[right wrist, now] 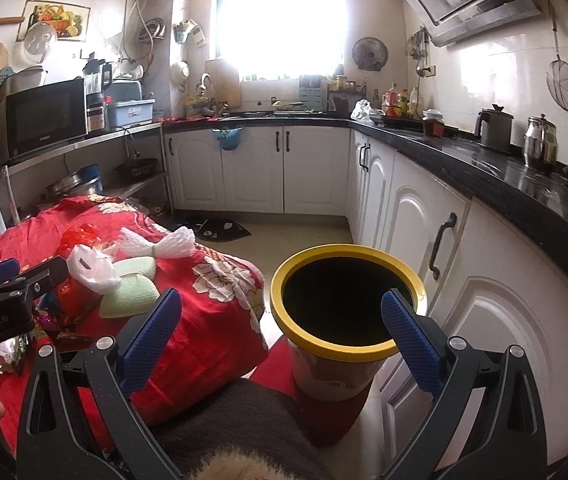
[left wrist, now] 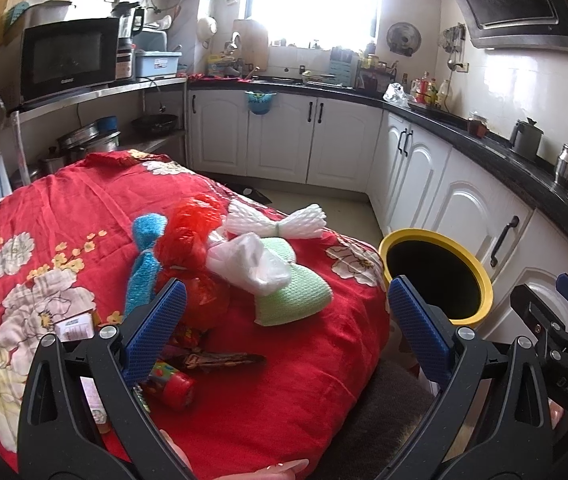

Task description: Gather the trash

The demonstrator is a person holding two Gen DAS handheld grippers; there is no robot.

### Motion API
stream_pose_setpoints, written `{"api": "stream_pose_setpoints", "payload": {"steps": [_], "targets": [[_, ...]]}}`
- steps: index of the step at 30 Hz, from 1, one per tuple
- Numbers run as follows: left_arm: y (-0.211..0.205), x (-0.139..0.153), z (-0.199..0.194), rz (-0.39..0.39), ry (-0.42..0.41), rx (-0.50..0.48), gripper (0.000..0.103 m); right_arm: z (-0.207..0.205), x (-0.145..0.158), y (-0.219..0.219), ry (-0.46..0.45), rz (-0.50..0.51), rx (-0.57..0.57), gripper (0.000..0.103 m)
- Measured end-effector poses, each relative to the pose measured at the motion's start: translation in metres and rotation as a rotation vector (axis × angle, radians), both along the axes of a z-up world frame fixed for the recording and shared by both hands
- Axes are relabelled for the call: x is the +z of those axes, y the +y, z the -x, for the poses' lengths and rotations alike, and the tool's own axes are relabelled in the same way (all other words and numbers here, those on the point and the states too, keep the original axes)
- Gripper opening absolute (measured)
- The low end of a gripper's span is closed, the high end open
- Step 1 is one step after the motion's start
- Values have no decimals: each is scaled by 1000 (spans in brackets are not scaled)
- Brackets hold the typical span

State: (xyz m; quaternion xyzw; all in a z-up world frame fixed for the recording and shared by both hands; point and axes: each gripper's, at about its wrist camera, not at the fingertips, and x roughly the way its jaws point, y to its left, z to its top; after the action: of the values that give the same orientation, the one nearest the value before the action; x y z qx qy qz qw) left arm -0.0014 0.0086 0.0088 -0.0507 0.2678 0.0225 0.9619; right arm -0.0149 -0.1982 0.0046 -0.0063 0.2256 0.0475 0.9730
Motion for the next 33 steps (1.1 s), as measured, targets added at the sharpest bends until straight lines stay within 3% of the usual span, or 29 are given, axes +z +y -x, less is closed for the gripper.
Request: {"api": "stream_pose_setpoints", "payload": {"steps": [10, 21, 27, 33], "targets": [[51, 1, 4, 11, -1, 126, 93, -14, 1, 33, 23, 3, 127, 97], [115, -2, 18, 38, 19, 291, 93, -40, 7, 98, 41, 71, 351, 97], [145, -13, 19, 78, 80, 350, 93, -64, 6, 132, 75, 90, 464, 97], [171, -38, 17, 167, 183, 387, 93, -89, -3, 164, 125, 96, 556, 97]]}}
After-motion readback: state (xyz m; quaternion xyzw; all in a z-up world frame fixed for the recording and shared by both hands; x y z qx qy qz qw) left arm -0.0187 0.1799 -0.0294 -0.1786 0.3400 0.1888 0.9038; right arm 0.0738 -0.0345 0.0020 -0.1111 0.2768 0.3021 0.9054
